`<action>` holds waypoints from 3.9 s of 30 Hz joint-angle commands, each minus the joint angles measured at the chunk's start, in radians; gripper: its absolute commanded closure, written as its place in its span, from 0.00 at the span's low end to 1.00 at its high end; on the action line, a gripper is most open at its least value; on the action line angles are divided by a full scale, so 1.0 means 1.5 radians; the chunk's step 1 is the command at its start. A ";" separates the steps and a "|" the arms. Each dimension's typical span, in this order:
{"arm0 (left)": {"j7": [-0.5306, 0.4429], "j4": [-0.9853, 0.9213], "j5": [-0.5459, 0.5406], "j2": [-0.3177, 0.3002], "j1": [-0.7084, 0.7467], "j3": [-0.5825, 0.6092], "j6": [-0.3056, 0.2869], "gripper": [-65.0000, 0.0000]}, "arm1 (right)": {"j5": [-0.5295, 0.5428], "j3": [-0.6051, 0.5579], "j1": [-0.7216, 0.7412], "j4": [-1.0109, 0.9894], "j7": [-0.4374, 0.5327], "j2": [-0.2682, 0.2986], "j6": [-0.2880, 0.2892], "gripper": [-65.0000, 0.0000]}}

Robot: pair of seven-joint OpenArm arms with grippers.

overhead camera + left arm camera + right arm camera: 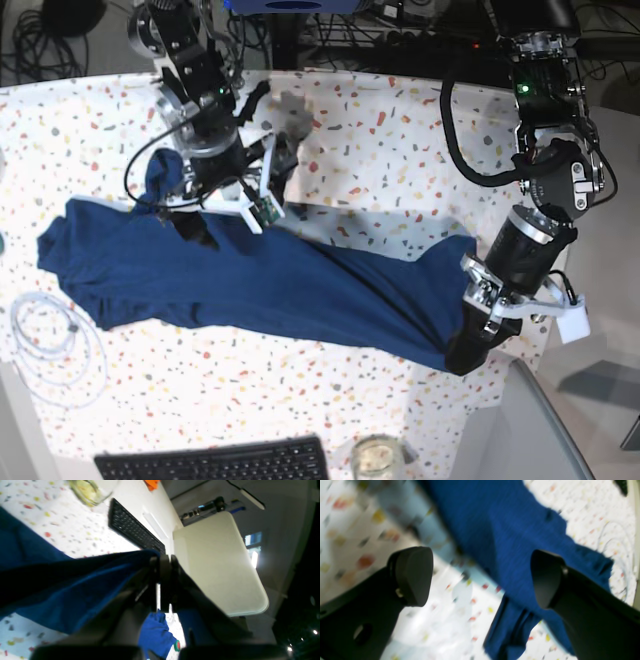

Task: Layout the t-shirt on the table in an organized manner, then fold the t-shirt properly
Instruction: 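Lift the shirt ends with both grippers and pull them apart, then lower the shirt onto the cloth, right gripper holding the collar end, then move the left gripper to the shirt's hem end and grasp it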

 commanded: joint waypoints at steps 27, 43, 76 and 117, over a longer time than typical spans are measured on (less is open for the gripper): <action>-0.010 0.011 -0.065 -0.027 0.013 -0.066 -0.009 1.00 | -0.009 0.116 0.070 -0.088 0.010 0.014 0.016 0.48; -0.010 -0.012 0.031 -0.024 0.039 -0.062 -0.008 1.00 | -0.005 0.118 -0.053 0.016 0.010 0.045 0.130 1.00; -0.014 -0.538 0.130 0.028 -0.258 0.002 -0.008 1.00 | -0.010 0.181 0.089 -0.010 -0.130 0.046 0.338 1.00; -0.014 -0.570 0.307 0.134 -0.242 -0.163 -0.009 0.54 | -0.005 0.182 0.082 -0.006 -0.130 0.040 0.338 1.00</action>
